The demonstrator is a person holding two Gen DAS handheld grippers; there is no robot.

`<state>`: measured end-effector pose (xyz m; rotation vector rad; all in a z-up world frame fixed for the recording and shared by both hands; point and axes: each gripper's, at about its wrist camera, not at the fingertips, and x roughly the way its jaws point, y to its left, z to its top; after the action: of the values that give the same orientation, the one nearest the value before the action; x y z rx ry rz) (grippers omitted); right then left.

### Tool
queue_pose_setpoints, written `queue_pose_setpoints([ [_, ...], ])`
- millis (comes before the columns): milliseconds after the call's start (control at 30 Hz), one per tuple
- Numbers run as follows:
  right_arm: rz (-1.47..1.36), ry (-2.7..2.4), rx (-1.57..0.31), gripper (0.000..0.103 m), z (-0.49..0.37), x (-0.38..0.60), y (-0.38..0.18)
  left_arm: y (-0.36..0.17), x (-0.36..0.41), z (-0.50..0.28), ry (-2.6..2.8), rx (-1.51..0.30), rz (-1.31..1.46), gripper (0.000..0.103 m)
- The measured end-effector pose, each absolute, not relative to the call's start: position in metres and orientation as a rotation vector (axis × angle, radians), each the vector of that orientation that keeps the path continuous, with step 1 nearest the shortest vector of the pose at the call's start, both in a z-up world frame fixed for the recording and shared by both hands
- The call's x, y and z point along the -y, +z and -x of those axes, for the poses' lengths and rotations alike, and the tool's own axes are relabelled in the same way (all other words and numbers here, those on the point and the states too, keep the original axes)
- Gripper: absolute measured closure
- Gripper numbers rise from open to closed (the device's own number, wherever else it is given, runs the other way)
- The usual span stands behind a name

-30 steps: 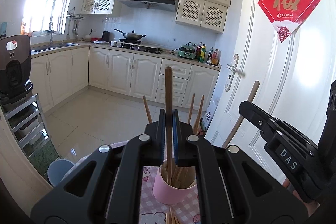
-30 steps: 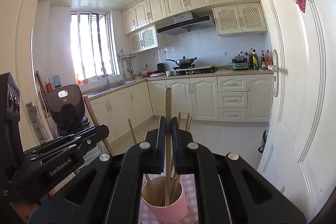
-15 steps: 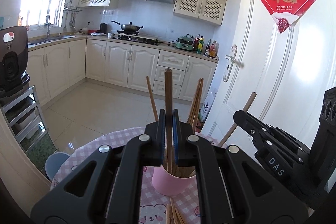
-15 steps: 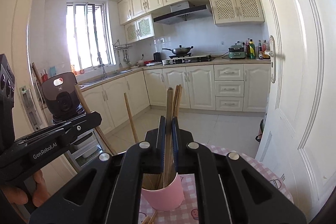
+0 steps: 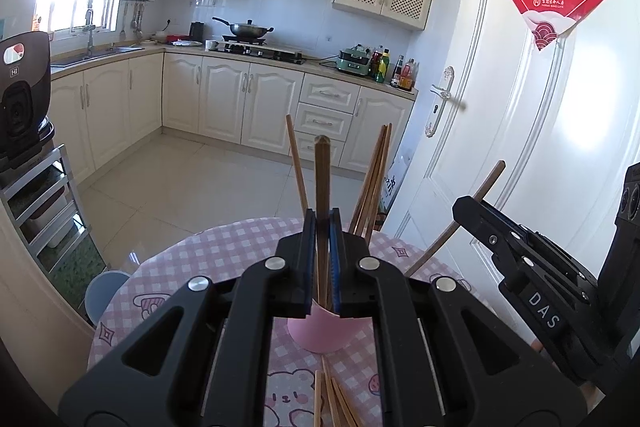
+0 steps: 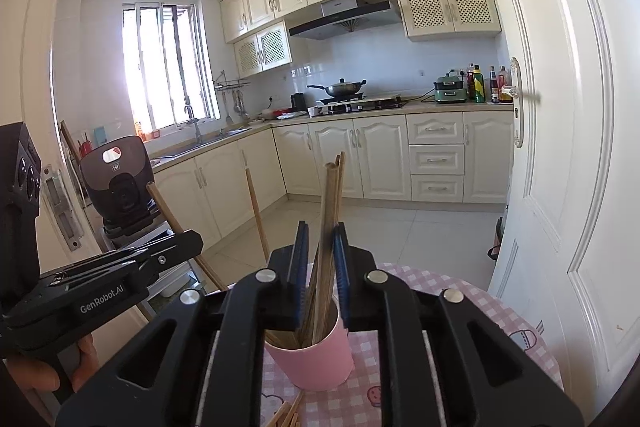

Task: Organize utensils
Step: 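Open both grippers to release the chopsticks into the cup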

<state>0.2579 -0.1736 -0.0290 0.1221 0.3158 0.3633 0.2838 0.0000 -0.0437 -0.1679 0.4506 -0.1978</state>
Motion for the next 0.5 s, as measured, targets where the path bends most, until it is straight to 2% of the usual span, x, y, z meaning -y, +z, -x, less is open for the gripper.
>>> queue_pose_setpoints([
  [33, -0.123, 0.366, -0.317, 0.082, -0.257, 0.174, -0.029, -0.043, 0.0, -0.283, -0.196, -0.453, 0.163, 0.096],
  [100, -0.125, 0.367, -0.313, 0.069, -0.253, 0.174, -0.028, -0.043, -0.001, -0.281, -0.193, -0.462, 0.16, 0.096],
  [167, -0.125, 0.367, -0.311, 0.064, -0.25, 0.175, -0.027, -0.043, -0.002, -0.28, -0.192, -0.468, 0.166, 0.094],
  [267, -0.125, 0.364, -0.306, 0.059, -0.246, 0.177, -0.024, -0.041, -0.006, -0.274, -0.181, -0.466, 0.178, 0.067],
  [300, -0.128, 0.363, -0.305, 0.058, -0.245, 0.178, -0.023, -0.04, -0.007, -0.271, -0.174, -0.459, 0.18, 0.049],
  [467, -0.139, 0.367, -0.3, 0.056, -0.234, 0.181, -0.019, -0.034, -0.008, -0.256, -0.158, -0.436, 0.153, 0.045],
  [500, -0.139, 0.369, -0.3, 0.056, -0.231, 0.181, -0.019, -0.033, -0.008, -0.253, -0.155, -0.431, 0.147, 0.04],
])
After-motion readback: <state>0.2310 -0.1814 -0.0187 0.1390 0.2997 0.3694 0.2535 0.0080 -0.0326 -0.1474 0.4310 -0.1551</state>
